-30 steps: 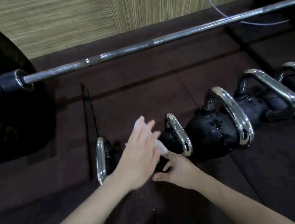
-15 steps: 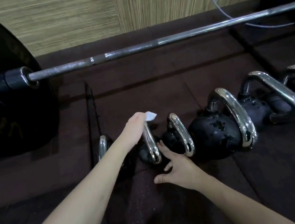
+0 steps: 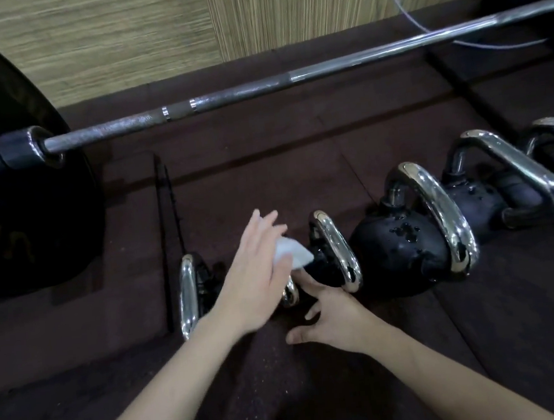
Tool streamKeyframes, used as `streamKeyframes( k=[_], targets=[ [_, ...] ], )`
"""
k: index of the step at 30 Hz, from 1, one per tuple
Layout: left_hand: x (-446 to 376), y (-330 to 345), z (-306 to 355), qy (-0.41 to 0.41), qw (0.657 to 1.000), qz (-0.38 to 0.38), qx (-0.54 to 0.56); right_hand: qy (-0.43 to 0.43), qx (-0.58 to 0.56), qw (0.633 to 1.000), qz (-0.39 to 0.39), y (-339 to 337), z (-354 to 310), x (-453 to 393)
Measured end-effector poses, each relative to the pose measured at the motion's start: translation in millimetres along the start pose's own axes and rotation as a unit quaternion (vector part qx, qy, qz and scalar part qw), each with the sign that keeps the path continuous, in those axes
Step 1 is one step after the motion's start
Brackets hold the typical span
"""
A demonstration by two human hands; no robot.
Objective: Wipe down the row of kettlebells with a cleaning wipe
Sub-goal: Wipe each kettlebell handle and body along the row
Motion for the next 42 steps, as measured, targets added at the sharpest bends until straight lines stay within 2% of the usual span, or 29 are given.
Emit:
streamKeyframes(
  k=[2,4,6,8,11,13,14,17,20,24,26,29,31,32,34,37,39,42],
  targets=[
    [-30,1,-21,-0.119,0.99,-0.003,0.082,-0.003,0.005,1.0,-0.005,0,1,0],
    [-44,2,-41,-0.269,0.951,-0.02,0.154,0.0,0.01,1.0,-0.012,0,1,1],
    [-41,5,-44,-0.318,0.931,-0.043,0.173,0.001,0.01,1.0,-0.018,0,2,1],
    [-28,4,-35,-0.268,0.95,-0.023,0.156,-0.005,-0.001,1.0,-0.013,0,2,-1],
    [16,6,0,-0.082,0.994,0.0,0.073,-0.002,0.0,1.0,0.001,0,3,-3],
    [48,16,17,-0.009,1.0,0.01,0.001,0.001,-0.008,1.0,0.017,0,6,-4],
    [60,19,22,-0.004,1.0,0.014,-0.009,-0.004,-0.027,0.999,0.019,0,5,-5],
    [71,22,20,-0.076,0.991,0.037,0.103,-0.016,-0.04,0.999,0.004,3,-1,-3],
    [49,26,-2,-0.225,0.947,0.058,0.222,-0.01,-0.035,0.999,-0.003,4,0,-5],
    [-6,21,-21,-0.346,0.923,0.065,0.154,0.02,-0.029,0.999,-0.011,5,8,-3],
    [-31,11,-38,-0.417,0.9,0.061,0.115,0.017,-0.028,0.999,-0.018,4,5,-1],
    [-53,7,-51,-0.47,0.871,0.001,0.141,0.015,-0.021,0.999,-0.026,1,3,0],
    [-54,7,-46,-0.471,0.869,-0.017,0.15,0.019,-0.019,0.999,-0.029,1,4,1],
    [-51,7,-41,-0.458,0.88,-0.017,0.124,0.02,-0.019,0.999,-0.029,1,5,1],
    [-37,3,-33,-0.425,0.902,0.027,0.068,0.025,-0.024,0.999,-0.026,1,5,0],
    [7,9,-4,-0.333,0.927,0.093,0.144,0.023,-0.031,0.999,-0.015,5,10,-4],
    [37,18,12,-0.308,0.924,0.122,0.192,0.002,-0.042,0.999,-0.021,11,14,-7],
    [66,33,22,-0.282,0.934,0.131,0.175,-0.017,-0.023,0.999,-0.02,13,14,-12]
  ],
)
Point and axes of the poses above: each hand's wrist, its own x-axis away from the middle knuckle, its own y-axis out of the palm, z = x × y, the point moved 9 cm from there along -x, towards the middle knuckle, and after that the axes turned 10 degrees about z, right-handed, at the moved point
